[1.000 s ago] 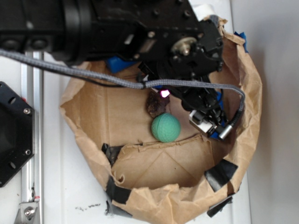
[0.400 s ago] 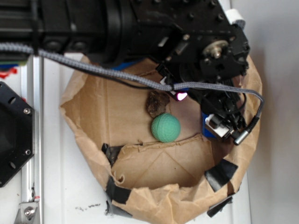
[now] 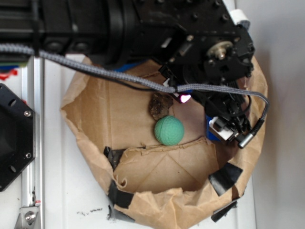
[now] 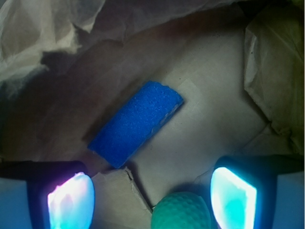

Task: Grab the blue sponge.

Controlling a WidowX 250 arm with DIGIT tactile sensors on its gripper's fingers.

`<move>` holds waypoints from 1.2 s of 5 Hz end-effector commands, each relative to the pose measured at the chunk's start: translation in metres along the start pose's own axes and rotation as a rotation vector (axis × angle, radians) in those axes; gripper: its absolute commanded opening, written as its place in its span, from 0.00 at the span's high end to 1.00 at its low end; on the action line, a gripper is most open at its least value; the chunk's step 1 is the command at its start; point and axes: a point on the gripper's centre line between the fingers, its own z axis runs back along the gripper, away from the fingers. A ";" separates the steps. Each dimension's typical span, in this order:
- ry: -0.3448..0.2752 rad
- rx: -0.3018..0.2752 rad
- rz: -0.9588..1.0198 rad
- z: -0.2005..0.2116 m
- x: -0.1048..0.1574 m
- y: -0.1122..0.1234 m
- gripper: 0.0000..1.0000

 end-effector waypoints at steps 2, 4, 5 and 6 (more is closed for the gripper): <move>-0.090 -0.009 -0.137 -0.005 0.004 -0.007 0.00; -0.082 0.002 -0.202 -0.002 -0.005 0.005 0.00; -0.068 0.005 -0.198 -0.001 -0.008 0.009 0.00; -0.078 0.022 -0.178 -0.006 -0.004 0.007 0.00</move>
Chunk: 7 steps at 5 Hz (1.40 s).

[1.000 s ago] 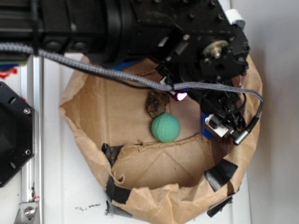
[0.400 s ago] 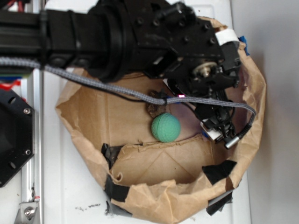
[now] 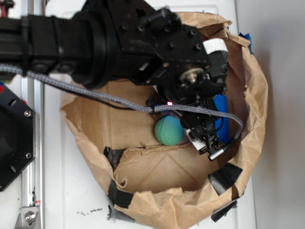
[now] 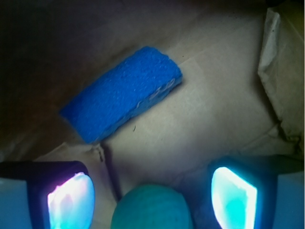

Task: Grab the blue sponge.

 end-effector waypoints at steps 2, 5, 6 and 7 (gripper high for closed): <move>-0.059 0.008 0.101 -0.002 0.036 -0.016 0.00; -0.166 -0.084 0.206 0.000 0.029 -0.037 0.00; -0.188 -0.107 0.262 -0.001 0.030 -0.040 0.00; -0.169 -0.109 0.262 -0.002 0.031 -0.043 0.00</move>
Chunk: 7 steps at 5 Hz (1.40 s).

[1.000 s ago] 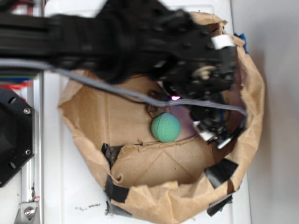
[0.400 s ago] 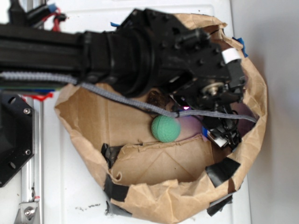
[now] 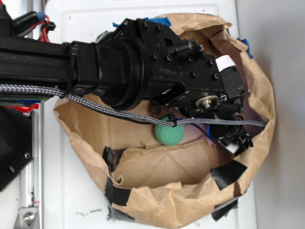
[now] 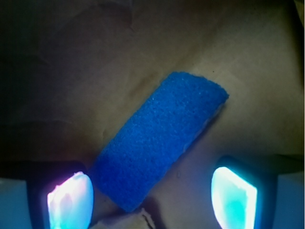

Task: Grab the blue sponge.

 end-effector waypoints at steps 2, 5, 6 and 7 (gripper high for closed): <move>-0.059 -0.082 0.085 0.021 0.019 -0.027 0.00; -0.174 -0.065 0.278 0.019 0.032 -0.017 0.00; -0.174 -0.059 0.305 0.018 0.033 -0.017 0.00; -0.171 -0.053 0.332 0.017 0.035 -0.017 0.00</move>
